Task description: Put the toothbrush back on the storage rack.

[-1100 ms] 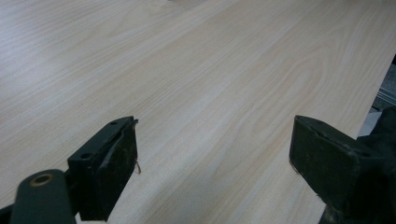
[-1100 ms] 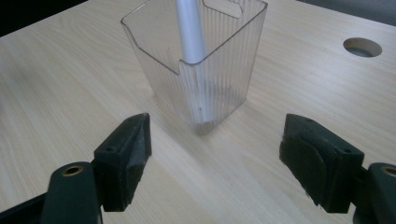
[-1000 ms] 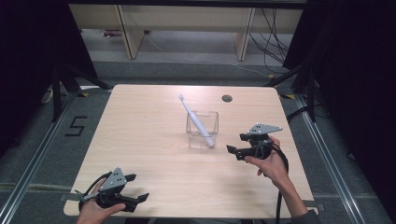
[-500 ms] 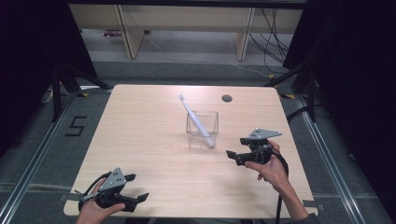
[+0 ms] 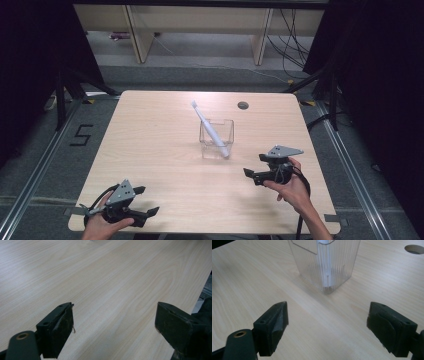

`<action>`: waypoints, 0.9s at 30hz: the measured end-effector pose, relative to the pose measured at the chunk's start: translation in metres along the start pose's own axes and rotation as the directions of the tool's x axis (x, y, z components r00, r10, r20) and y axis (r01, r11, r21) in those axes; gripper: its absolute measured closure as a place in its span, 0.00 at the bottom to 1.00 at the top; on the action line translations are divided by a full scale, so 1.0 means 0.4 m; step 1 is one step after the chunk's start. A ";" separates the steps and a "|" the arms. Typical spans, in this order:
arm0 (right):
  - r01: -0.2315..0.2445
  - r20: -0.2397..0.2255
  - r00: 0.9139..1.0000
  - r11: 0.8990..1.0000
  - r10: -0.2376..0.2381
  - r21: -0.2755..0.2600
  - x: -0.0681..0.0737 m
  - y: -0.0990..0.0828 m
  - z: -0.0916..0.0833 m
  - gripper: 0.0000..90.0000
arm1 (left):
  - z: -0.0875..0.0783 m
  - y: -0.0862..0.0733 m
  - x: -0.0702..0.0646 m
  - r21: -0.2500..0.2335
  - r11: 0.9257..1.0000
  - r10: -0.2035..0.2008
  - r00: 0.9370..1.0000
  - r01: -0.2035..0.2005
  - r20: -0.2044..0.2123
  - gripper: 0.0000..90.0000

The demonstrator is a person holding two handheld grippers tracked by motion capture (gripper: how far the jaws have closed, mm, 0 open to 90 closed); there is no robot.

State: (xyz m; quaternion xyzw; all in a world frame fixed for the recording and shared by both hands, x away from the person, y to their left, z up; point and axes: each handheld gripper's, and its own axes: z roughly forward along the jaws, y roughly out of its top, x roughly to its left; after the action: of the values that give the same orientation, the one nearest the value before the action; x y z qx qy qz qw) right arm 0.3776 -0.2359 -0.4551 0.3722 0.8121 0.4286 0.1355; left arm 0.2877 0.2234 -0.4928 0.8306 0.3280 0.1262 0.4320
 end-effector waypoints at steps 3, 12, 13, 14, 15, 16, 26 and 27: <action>0.005 -0.007 1.000 1.000 -0.005 0.006 0.006 -0.013 0.000 0.20 | 0.002 -0.003 -0.001 -0.019 1.000 -0.007 1.000 0.007 0.007 0.16; -0.012 -0.026 1.000 1.000 0.012 0.028 0.025 -0.042 0.001 0.20 | 0.002 -0.004 -0.001 -0.021 1.000 -0.006 1.000 0.007 0.007 0.16; -0.012 -0.026 1.000 1.000 0.012 0.028 0.025 -0.042 0.001 0.20 | 0.002 -0.004 -0.001 -0.021 1.000 -0.006 1.000 0.007 0.007 0.16; -0.015 -0.023 1.000 0.999 0.016 0.033 0.028 -0.047 -0.001 0.20 | 0.002 -0.004 0.000 -0.017 1.000 -0.001 1.000 0.001 0.005 0.16; -0.015 -0.023 1.000 0.999 0.016 0.033 0.028 -0.047 -0.001 0.20 | 0.001 -0.003 -0.001 -0.013 1.000 -0.003 1.000 0.003 0.002 0.16; -0.028 -0.028 0.999 0.999 0.029 0.020 0.031 -0.050 0.000 0.20 | 0.003 -0.003 -0.004 -0.019 1.000 -0.011 1.000 0.011 0.006 0.16; -0.023 -0.041 0.999 1.000 0.024 0.020 0.031 -0.079 -0.007 0.19 | 0.004 -0.003 -0.002 -0.021 1.000 0.000 1.000 0.000 0.003 0.17; -0.049 -0.029 0.998 0.998 0.050 0.036 0.038 -0.083 -0.014 0.19 | -0.002 -0.002 0.000 0.005 1.000 0.017 1.000 -0.017 -0.006 0.17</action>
State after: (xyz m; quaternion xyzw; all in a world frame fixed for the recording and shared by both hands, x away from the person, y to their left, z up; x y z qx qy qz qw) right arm 0.3478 -0.2399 -0.4769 0.3879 0.8121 0.4229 0.1060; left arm 0.2870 0.2242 -0.4929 0.8341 0.3225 0.1317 0.4278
